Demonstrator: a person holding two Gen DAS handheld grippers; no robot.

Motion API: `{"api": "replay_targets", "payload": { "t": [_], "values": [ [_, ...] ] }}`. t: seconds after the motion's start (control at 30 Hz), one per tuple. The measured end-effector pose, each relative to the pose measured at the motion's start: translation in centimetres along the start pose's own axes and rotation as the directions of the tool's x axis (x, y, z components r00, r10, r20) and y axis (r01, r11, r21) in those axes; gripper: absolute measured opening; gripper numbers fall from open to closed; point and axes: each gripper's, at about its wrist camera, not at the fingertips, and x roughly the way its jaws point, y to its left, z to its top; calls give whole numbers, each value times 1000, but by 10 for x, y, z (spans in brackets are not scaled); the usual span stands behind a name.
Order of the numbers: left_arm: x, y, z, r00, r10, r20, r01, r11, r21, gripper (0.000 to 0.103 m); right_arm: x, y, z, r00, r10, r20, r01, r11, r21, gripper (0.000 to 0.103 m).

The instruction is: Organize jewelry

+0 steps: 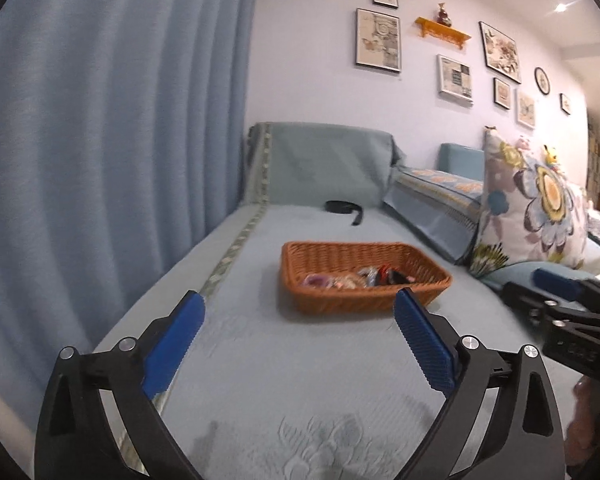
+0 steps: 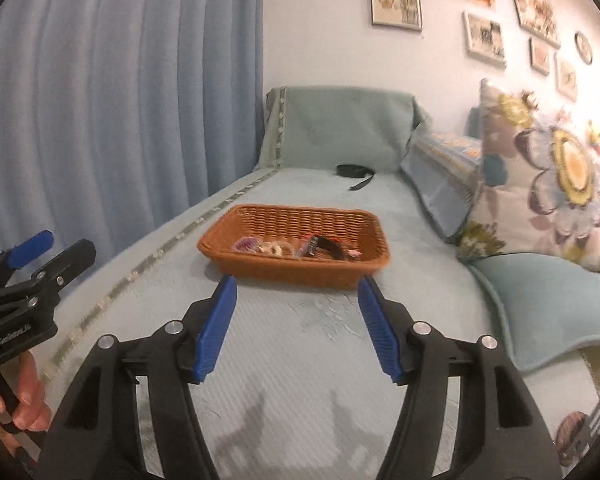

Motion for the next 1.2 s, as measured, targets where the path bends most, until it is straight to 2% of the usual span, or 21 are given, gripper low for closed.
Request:
{"api": "replay_targets", "payload": {
  "t": [0.07, 0.17, 0.27, 0.37, 0.7, 1.2],
  "values": [
    [-1, 1, -13, 999, 35, 14, -35, 999, -4, 94, -2, -2, -10, 1000, -17, 14, 17, 1000, -3, 60],
    [5, 0, -21, 1000, 15, -14, -15, 1000, 27, 94, 0, -7, -18, 1000, -13, 19, 13, 1000, 17, 62],
    [10, 1, -28, 999, 48, -13, -47, 998, 43, 95, 1, -9, -17, 999, -31, 43, 30, 999, 10, 65],
    [18, 1, -33, 998, 45, -51, -44, 998, 34, 95, 0, -11, -21, 999, -31, 43, 30, 999, 9, 69],
    [23, -4, -37, 995, 50, -90, -44, 997, 66, 95, 9, -5, -28, 999, -46, 5, 46, 999, -24, 69],
    [29, 8, -36, 986, 89, -140, -85, 996, 37, 95, 12, -12, -25, 997, -72, -4, 72, 997, 2, 71]
  ]
}}
